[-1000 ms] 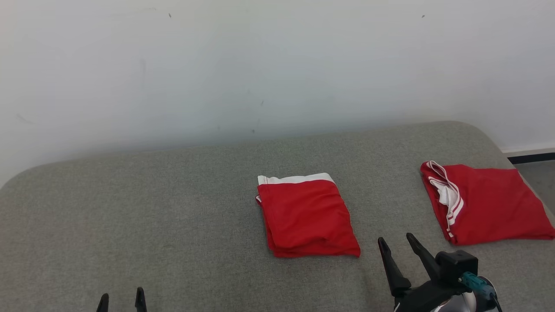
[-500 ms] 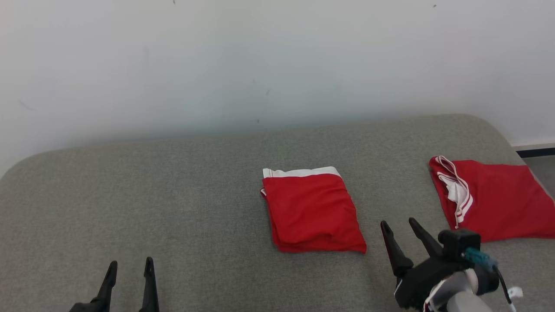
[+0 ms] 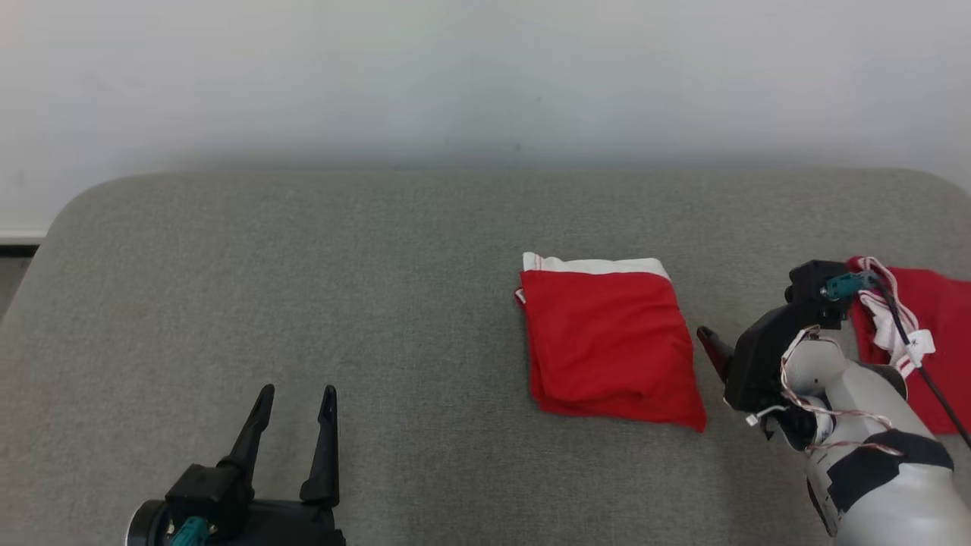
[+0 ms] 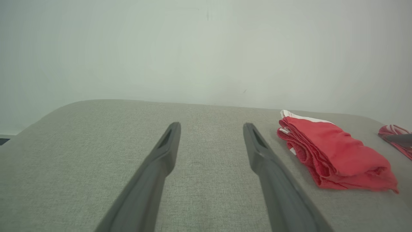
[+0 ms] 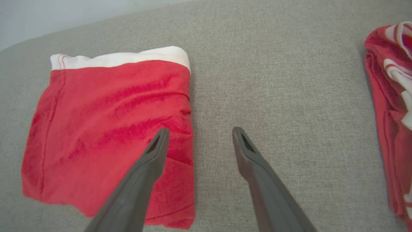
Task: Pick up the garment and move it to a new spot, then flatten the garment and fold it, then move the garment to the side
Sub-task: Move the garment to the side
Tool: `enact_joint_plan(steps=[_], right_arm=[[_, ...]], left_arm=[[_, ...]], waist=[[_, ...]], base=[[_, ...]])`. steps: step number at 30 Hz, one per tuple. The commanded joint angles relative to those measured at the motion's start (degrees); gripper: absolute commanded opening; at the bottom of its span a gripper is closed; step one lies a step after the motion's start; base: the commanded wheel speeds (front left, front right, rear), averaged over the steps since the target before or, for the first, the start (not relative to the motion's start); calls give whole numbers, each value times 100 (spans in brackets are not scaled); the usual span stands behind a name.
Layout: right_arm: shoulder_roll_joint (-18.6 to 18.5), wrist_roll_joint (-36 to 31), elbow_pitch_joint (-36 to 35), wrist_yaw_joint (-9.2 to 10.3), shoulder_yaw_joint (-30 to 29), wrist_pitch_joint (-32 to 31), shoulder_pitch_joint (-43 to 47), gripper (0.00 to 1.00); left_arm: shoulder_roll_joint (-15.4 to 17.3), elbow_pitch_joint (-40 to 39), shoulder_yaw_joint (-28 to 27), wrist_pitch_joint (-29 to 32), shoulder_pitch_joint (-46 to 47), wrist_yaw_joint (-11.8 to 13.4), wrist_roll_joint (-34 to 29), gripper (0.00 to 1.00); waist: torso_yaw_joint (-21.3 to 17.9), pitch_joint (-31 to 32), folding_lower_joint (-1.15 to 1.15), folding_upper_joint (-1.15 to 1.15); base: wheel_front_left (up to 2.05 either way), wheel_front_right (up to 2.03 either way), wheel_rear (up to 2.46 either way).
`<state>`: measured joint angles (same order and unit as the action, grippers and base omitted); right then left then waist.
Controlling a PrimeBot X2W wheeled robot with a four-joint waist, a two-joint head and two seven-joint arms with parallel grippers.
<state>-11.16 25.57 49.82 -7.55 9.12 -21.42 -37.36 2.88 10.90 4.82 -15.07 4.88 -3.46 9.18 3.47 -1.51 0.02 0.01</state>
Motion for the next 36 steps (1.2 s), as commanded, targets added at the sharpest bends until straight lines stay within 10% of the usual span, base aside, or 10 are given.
enact_joint_plan(steps=[1, 13, 14, 15, 16, 27, 36], right_arm=[[-8, -52, 98, 16, -64, -24, -145, 100], [287, -441, 1450, 15, -320, -388, -683, 100], [280, -498, 1509, 15, -247, -427, -659, 89], [279, -539, 1561, 15, -181, -462, -646, 35], [253, -598, 1575, 15, -106, -448, -652, 0], [-308, -891, 642, 17, 1482, -664, -1492, 0], [-1518, -75, -857, 17, 2938, -1240, -2050, 0]], left_arm=[[4, -16, 17, -8, 87, 29, 47, 100], [2, 14, 172, -8, 373, 20, 93, 100], [1, 22, 179, -8, 366, 28, 99, 100], [1, 30, 187, -8, 353, 29, 107, 100], [3, 37, 192, -8, 336, 31, 111, 100], [1, -148, -45, -7, 141, 83, 128, 100], [4, -388, -387, -4, 127, 52, 68, 100]], waist=[[407, -415, -2, -1], [747, -856, -2, -1], [745, -852, -2, -1], [740, -838, -2, -1], [731, -826, -2, -1], [-68, -852, -2, -1], [-1177, -1127, -2, -1]], base=[[0, 0, 0], [0, 0, 0], [0, 0, 0], [0, 0, 0], [0, 0, 0], [0, 0, 0], [0, 0, 0]])
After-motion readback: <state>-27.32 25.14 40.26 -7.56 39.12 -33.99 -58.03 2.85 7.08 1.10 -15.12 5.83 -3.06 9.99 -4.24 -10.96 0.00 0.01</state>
